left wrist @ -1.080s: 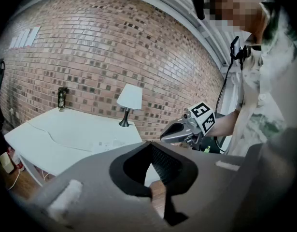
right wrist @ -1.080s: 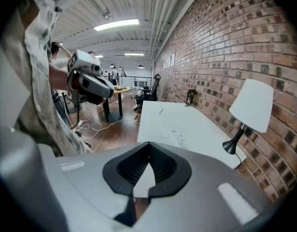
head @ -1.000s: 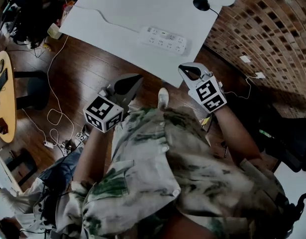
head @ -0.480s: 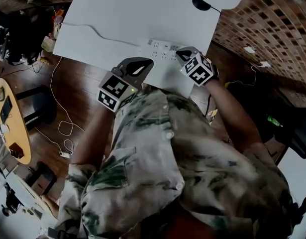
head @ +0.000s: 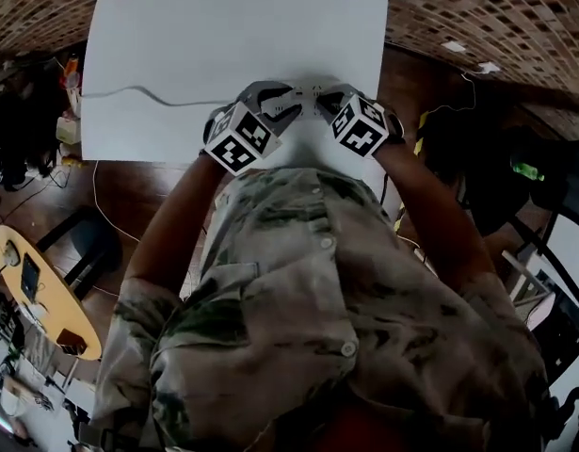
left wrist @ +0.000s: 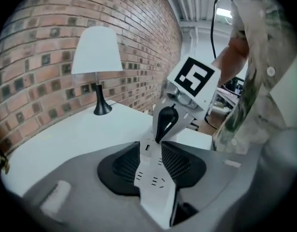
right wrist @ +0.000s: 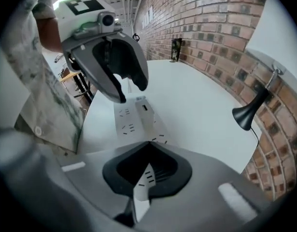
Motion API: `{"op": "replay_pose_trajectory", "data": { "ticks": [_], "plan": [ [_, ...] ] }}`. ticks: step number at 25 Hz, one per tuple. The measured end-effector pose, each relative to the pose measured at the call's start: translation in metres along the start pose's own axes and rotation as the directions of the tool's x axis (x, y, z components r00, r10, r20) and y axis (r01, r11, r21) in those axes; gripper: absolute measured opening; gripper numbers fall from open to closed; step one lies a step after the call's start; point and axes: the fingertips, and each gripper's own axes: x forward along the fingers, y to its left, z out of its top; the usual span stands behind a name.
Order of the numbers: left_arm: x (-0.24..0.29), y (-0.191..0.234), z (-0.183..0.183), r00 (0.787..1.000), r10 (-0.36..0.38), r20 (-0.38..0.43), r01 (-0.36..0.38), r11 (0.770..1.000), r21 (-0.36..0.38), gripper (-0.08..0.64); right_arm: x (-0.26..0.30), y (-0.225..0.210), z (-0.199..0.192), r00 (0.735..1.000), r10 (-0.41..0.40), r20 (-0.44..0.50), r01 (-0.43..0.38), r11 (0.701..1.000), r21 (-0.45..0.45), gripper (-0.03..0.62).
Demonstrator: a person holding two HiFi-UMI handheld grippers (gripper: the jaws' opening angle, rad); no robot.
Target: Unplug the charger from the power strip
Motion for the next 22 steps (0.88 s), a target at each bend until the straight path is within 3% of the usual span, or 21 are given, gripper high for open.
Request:
{"op": "replay_pose_trajectory", "data": {
  "ticks": [5,12,22],
  "plan": [
    [0.033,-0.002,-0.003,0.991,-0.098,-0.093,0.112,0.982,0.152,0.15,-0.002,-0.002,-0.003,0.999,0.021,-0.037,-0.02,0.999,0.03,0.003],
    [0.048,-0.008,-0.007,0.976,-0.171,-0.137,0.196,0.96,0.201,0.112,-0.001,0.001,-0.007,0.994,0.003,-0.11,-0.003,1.0,0.0,-0.003],
    [0.048,-0.013,-0.005,0.964,-0.181,-0.194,0.228,0.939,0.256,0.106,0.002,0.003,-0.013,0.978,-0.023,-0.208,0.012,0.999,-0.053,-0.005]
  ]
}}
